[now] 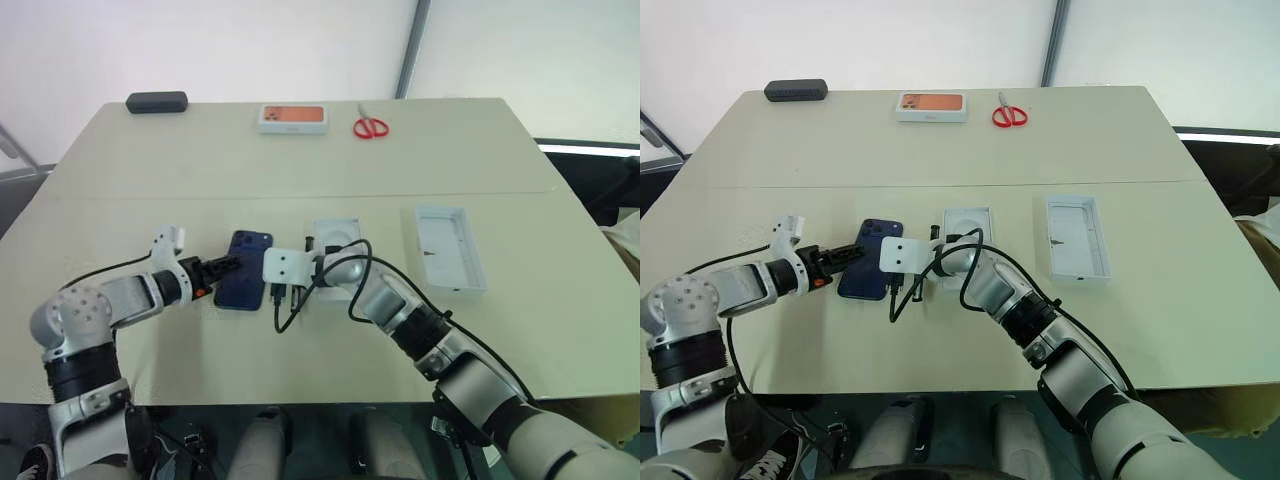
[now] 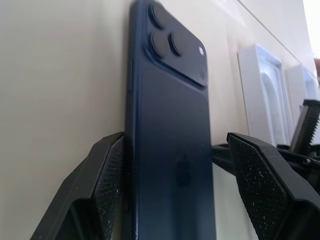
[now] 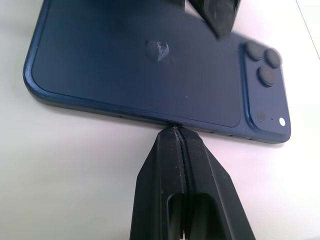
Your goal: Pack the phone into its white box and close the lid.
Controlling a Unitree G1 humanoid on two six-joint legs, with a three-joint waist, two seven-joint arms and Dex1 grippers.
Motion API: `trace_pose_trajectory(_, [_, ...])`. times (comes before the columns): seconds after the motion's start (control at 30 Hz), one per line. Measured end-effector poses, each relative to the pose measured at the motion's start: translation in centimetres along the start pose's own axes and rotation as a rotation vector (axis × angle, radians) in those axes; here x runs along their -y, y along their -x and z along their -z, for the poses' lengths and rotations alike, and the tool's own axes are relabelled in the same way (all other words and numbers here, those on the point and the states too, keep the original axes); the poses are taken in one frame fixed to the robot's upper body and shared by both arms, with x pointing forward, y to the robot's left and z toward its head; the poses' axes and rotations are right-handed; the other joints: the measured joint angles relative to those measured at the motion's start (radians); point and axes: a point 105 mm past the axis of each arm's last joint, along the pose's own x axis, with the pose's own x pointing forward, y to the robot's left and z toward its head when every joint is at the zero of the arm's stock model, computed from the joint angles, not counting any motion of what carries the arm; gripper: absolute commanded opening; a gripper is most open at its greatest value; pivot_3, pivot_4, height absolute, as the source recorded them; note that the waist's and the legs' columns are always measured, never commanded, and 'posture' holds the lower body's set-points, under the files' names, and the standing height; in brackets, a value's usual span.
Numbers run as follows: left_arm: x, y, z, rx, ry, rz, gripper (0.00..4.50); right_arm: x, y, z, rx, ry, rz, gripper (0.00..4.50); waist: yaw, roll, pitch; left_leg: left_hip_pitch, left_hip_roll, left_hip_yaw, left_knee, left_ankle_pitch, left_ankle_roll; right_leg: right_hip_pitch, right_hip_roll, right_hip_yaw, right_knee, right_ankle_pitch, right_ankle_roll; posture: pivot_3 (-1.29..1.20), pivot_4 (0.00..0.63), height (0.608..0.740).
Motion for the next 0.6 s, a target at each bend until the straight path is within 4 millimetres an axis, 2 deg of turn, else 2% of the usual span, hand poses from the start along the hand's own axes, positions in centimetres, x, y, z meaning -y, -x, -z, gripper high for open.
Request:
trace_pose_trajectory(0.2, [0.92, -0.59, 0.71, -0.032, -0.015, 0.029, 3.35, -0.03, -0.03, 0.03, -0.002, 0.006, 0.003, 0.01, 0.000, 0.000, 0.000, 0.000, 0.000, 0.000, 0.000, 0.000, 0.000, 0.000, 0.000, 0.000, 0.000, 0.000, 0.000, 0.00, 0.150, 0.740])
trace_pose_trajectory(0.6, [0.18, -0.09, 0.91, 0.048, 0.057, 0.084, 3.35, -0.21, -0.02, 0.09, 0.003, 0.015, 0.009, 0.01, -0.004, 0.000, 0.000, 0.000, 0.001, 0.000, -0.002, 0.000, -0.001, 0.000, 0.000, 0.000, -0.002, 0.000, 0.000, 0.00, 0.150, 0.740])
